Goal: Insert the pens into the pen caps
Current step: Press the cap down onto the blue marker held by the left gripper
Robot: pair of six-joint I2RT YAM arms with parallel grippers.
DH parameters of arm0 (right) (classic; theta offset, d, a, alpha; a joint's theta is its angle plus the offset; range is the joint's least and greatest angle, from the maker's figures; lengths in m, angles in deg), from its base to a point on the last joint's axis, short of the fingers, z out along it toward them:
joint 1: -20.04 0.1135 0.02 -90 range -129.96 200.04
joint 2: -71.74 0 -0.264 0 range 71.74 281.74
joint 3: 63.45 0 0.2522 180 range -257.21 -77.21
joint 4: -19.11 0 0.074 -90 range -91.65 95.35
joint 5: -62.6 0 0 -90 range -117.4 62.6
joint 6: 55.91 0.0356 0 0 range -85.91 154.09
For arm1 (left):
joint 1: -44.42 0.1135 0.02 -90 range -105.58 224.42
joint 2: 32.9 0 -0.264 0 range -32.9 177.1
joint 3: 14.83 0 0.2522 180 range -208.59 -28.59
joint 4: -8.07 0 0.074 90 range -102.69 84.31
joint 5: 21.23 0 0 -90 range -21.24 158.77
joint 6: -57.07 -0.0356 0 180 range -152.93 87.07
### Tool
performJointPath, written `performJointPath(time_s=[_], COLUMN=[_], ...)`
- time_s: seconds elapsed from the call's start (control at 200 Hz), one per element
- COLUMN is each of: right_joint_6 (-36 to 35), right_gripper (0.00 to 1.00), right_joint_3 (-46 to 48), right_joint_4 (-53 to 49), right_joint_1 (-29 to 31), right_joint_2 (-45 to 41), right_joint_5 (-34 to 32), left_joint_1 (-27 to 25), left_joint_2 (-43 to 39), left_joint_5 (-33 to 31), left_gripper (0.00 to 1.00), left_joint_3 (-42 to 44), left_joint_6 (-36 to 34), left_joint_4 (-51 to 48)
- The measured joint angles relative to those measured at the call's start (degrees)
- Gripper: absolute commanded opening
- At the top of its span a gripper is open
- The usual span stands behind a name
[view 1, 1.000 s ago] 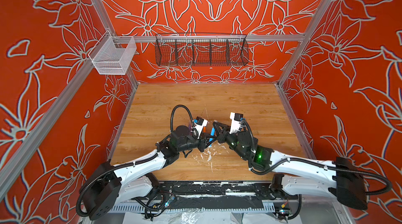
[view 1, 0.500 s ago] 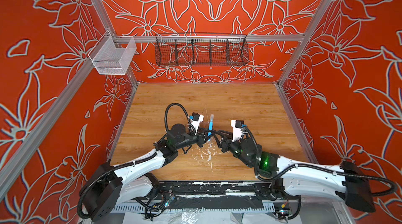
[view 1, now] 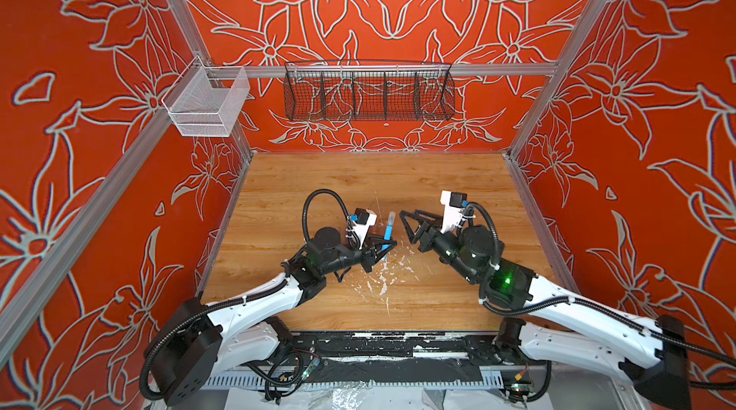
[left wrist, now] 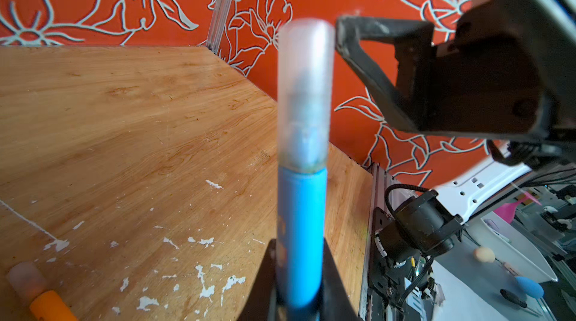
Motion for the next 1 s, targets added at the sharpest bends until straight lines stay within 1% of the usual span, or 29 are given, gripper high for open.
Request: performJointPath(time_s=[0.18,0.27,0.49,0.716,1.001], right_joint_6=[-0.13,-0.13,-0.42,-0.39,0.07], right_gripper=[0.59,0.54,0.44,0.23,0.03], right_joint_3=[-2.64,-3.21,-5.07,-6.14,-6.14], right_joint_4=[-1.64,-2.36,-3.54,-3.72,-3.89], right_joint_1=[-0.15,-0.17,-1.18,-1.40,-1.86], right_joint_2=[4.33,5.57,7.17,8.48,9.51], right_joint_5=[3.41,4.17,4.81,5.33,6.19], left_joint_1=[-1.90,-2.38,-2.91,-3.17,-3.17], left_joint_2=[0.00,0.00,-0.02,-0.15,-0.79], left_joint_5=[-1.18,-1.57,-2.45,-2.99,-3.65], left_gripper=[0.00,0.00,0.00,0.00,0.00], left_joint_3=[-1.16,-1.22,-1.22,-1.22,-1.22], left_joint_6=[-2.36,-3.02,-4.04,-4.63,-4.61], left_joint_4=[-1.73,-2.27,-3.41,-3.98,-5.16])
